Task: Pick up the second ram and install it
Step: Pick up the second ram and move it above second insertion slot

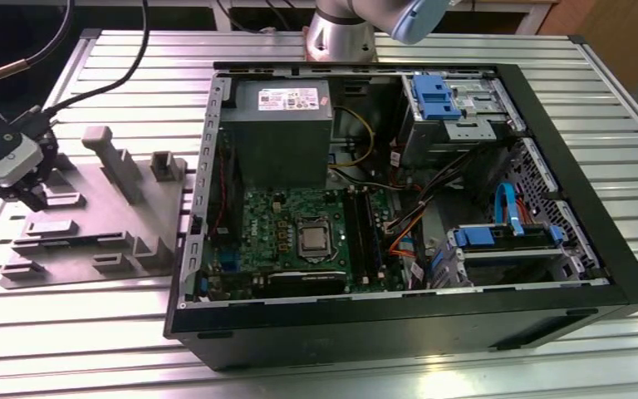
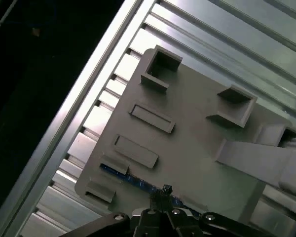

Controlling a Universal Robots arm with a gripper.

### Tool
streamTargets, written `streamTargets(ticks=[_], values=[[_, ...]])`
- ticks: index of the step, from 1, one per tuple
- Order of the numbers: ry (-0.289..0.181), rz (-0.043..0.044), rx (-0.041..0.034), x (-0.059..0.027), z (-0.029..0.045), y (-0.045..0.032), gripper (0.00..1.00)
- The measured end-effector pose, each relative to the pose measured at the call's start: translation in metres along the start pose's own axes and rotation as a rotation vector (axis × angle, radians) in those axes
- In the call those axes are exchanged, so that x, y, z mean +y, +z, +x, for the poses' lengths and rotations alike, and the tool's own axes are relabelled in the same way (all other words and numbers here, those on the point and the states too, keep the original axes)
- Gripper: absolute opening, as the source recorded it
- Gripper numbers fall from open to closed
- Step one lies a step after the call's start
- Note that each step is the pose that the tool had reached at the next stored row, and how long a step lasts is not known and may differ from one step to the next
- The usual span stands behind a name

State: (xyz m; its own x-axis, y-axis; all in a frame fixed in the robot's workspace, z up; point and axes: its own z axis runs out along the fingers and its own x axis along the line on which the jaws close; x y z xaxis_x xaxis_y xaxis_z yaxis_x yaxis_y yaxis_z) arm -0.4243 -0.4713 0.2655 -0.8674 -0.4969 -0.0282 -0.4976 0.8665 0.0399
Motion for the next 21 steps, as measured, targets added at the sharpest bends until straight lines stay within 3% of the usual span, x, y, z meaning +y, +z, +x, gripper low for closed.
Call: streamTargets(ticks=[21], values=[[-0.382,-0.0058,0.0181,-0.0001,0.0001,0.0029,0.1]])
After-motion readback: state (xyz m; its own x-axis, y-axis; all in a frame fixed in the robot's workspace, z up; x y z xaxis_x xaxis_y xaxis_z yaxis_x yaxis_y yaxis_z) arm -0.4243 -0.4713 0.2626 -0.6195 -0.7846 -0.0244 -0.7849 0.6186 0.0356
